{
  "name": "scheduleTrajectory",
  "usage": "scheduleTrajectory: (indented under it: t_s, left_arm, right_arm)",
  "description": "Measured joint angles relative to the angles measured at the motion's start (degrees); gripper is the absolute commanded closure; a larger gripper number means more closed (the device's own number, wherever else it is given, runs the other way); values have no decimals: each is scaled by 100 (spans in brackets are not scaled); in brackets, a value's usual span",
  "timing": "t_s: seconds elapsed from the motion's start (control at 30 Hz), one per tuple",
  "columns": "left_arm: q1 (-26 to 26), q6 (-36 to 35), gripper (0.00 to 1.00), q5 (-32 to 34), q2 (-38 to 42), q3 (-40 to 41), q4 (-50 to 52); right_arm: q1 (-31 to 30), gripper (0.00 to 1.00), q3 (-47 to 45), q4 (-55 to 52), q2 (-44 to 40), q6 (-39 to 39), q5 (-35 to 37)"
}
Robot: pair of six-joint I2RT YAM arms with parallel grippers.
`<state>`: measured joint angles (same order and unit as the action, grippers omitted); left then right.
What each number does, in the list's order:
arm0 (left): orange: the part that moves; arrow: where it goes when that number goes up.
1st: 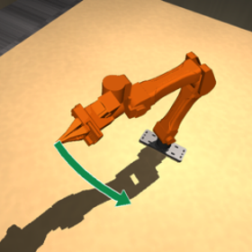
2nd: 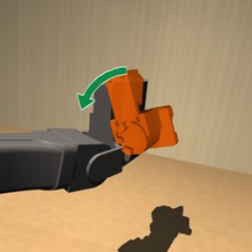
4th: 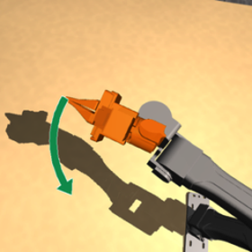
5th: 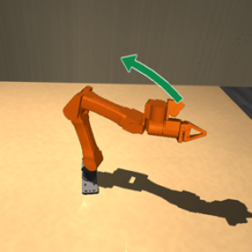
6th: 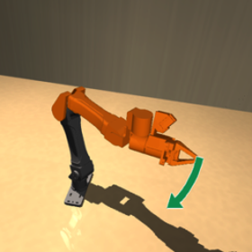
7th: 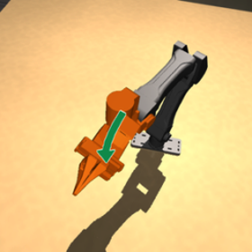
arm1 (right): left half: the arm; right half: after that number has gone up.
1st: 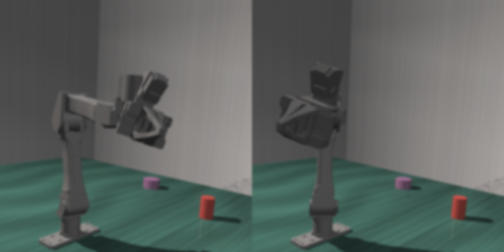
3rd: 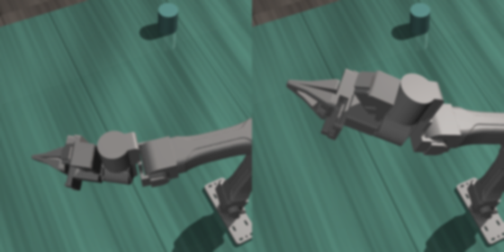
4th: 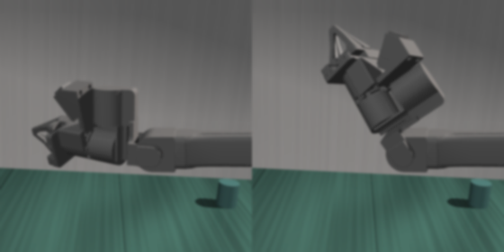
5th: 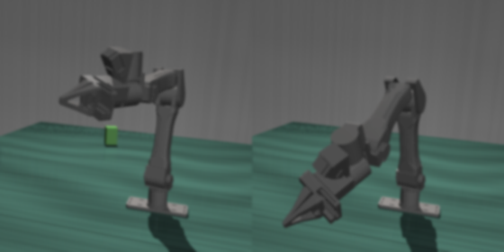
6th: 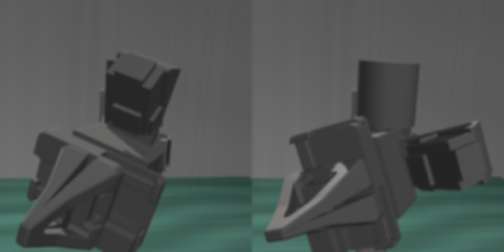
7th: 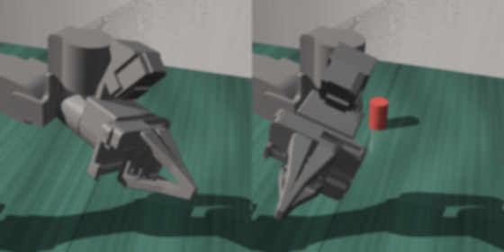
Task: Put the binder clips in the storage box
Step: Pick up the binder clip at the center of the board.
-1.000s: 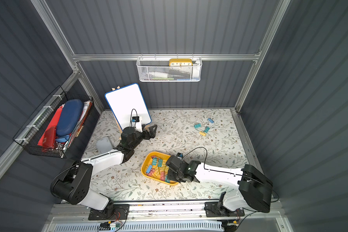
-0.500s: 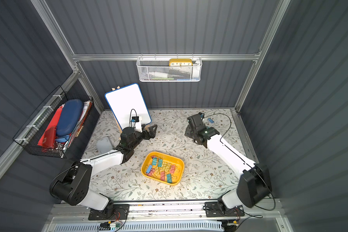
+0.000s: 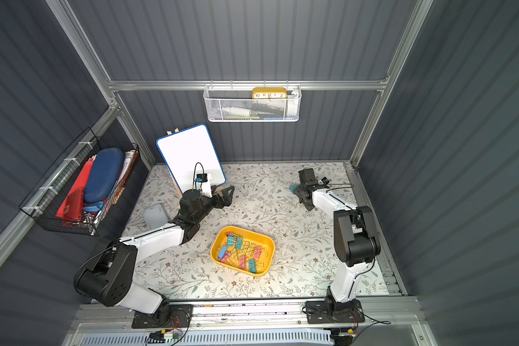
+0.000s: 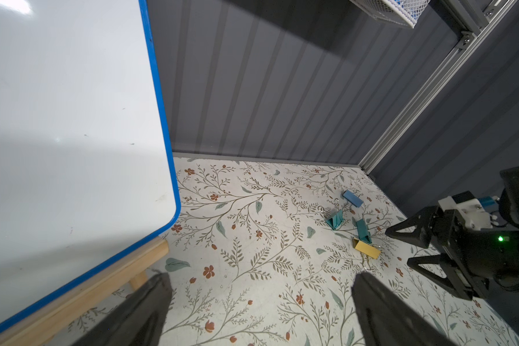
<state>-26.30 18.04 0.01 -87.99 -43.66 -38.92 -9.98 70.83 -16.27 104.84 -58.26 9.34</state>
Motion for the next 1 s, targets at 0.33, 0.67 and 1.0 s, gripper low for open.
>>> scheduleTrajectory:
  t_s: [0.33,0.67,1.0]
  left_arm:
    - [0,0,1,-2,0,0,15]
    - [0,0,1,-4,-2,0,26]
    - [0,0,1,-4,-2,0,26]
  right_arm:
    - [2,56,55,444,487,-914,-129]
    - [13,100,17,693,511,-890,-44]
    - [11,100,-468,772,-138,-560,-299]
